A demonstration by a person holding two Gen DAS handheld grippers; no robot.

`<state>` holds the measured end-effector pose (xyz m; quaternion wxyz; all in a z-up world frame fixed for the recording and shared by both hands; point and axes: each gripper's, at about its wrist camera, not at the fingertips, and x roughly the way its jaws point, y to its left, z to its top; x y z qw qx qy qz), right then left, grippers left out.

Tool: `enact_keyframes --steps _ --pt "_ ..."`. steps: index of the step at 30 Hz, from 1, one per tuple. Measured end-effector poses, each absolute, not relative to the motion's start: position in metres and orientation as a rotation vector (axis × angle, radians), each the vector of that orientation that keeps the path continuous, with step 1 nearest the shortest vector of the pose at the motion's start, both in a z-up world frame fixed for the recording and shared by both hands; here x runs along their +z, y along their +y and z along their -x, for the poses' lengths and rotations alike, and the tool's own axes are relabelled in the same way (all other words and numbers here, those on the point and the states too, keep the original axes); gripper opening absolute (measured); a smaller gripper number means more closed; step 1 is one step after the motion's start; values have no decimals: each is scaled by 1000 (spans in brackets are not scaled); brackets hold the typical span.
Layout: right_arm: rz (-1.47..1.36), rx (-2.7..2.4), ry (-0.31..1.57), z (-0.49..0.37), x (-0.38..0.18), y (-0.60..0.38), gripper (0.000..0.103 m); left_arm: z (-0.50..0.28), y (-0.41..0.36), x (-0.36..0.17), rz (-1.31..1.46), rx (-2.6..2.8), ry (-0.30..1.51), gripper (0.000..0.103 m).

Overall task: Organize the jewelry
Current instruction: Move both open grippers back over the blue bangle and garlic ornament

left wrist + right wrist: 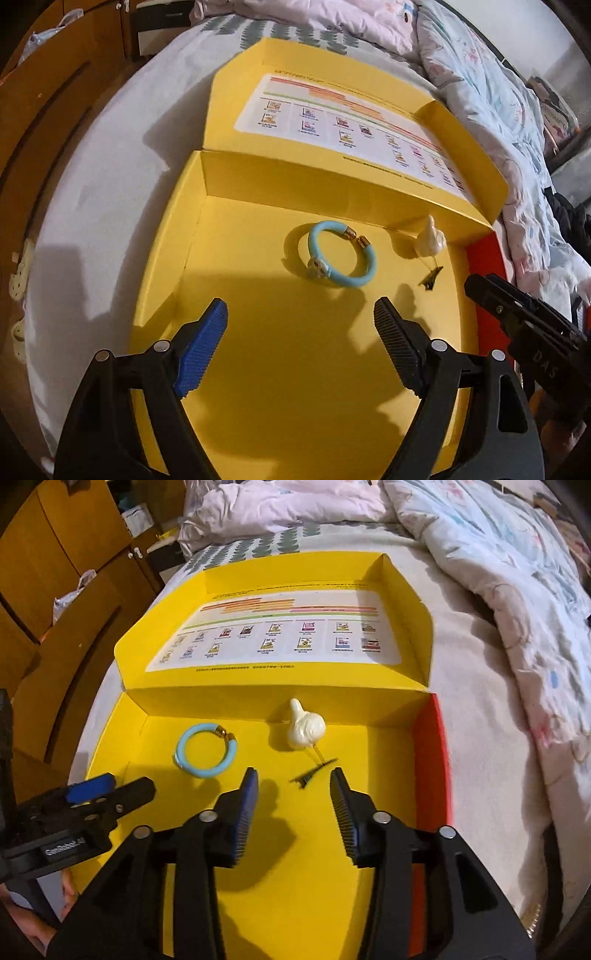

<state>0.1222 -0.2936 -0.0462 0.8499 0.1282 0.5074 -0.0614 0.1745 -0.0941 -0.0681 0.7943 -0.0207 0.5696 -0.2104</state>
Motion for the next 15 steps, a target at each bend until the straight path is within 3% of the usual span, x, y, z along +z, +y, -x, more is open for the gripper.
enact_keyframes --steps 15 --pt "-170 -176 1115 -165 -75 -286 47 -190 -121 -94 -33 -436 1244 81"
